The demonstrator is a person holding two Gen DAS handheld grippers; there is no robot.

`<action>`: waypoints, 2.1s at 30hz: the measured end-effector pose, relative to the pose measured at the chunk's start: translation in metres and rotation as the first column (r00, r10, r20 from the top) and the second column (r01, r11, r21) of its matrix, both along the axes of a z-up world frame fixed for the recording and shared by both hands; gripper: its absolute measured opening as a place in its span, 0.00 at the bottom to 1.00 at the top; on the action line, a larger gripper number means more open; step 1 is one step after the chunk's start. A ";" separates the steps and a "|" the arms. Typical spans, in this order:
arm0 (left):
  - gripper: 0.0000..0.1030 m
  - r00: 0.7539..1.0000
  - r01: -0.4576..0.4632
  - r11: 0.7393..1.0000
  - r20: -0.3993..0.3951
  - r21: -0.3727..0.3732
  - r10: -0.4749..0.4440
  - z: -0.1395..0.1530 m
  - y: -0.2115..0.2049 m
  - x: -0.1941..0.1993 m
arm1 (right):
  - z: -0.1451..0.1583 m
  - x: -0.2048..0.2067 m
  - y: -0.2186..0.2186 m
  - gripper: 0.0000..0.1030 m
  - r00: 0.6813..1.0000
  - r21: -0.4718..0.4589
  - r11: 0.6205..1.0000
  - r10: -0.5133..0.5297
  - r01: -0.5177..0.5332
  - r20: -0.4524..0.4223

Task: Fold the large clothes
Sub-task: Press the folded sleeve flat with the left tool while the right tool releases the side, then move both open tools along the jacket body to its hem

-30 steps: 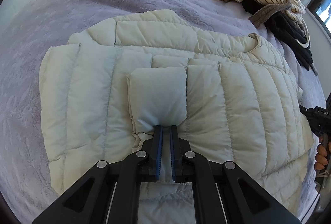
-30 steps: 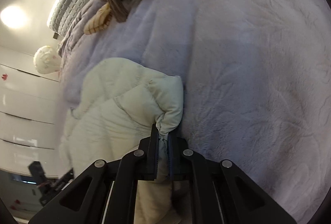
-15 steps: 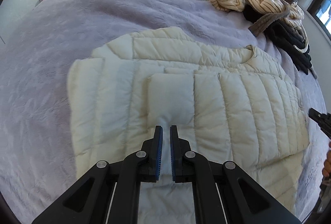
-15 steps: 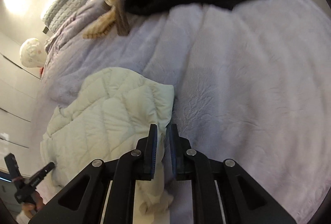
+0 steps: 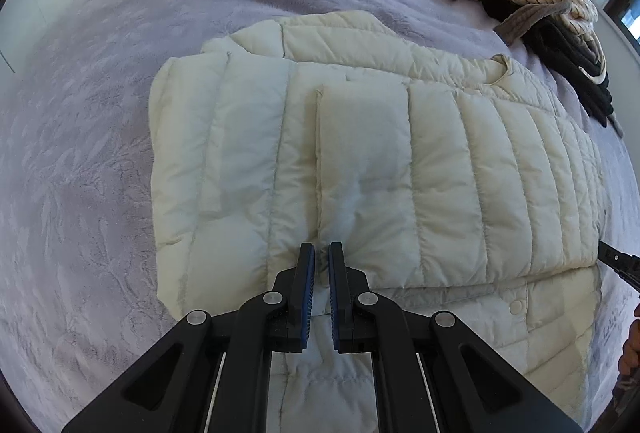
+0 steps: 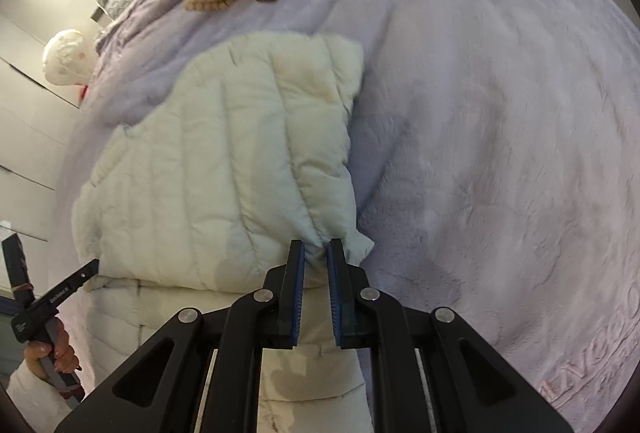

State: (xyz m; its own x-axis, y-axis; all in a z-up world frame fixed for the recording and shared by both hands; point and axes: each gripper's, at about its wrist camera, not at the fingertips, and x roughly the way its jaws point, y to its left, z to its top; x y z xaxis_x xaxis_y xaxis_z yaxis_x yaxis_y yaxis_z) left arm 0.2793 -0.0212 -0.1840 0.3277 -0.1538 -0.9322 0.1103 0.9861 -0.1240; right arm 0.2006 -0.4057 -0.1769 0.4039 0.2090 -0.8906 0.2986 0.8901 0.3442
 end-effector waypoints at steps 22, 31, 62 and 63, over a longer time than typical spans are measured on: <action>0.97 0.999 -0.047 0.999 0.015 0.026 0.047 0.069 0.027 -0.072 | 0.054 -0.052 0.047 0.13 0.999 0.032 0.999 0.015 -0.014 -0.040; 0.98 1.000 -0.013 0.998 0.000 0.061 0.013 0.091 0.028 -0.106 | 0.071 -0.082 0.070 0.28 0.997 0.055 0.998 0.036 -0.033 -0.063; 0.98 0.977 -0.007 0.997 -0.211 0.080 0.024 0.055 0.088 -0.186 | 0.064 -0.157 0.071 1.00 0.974 0.205 0.974 -0.044 0.090 -0.220; 0.98 0.976 -0.007 0.997 -0.215 0.079 0.024 0.054 0.089 -0.188 | 0.060 -0.161 0.068 1.00 0.971 0.222 0.968 -0.061 0.114 -0.233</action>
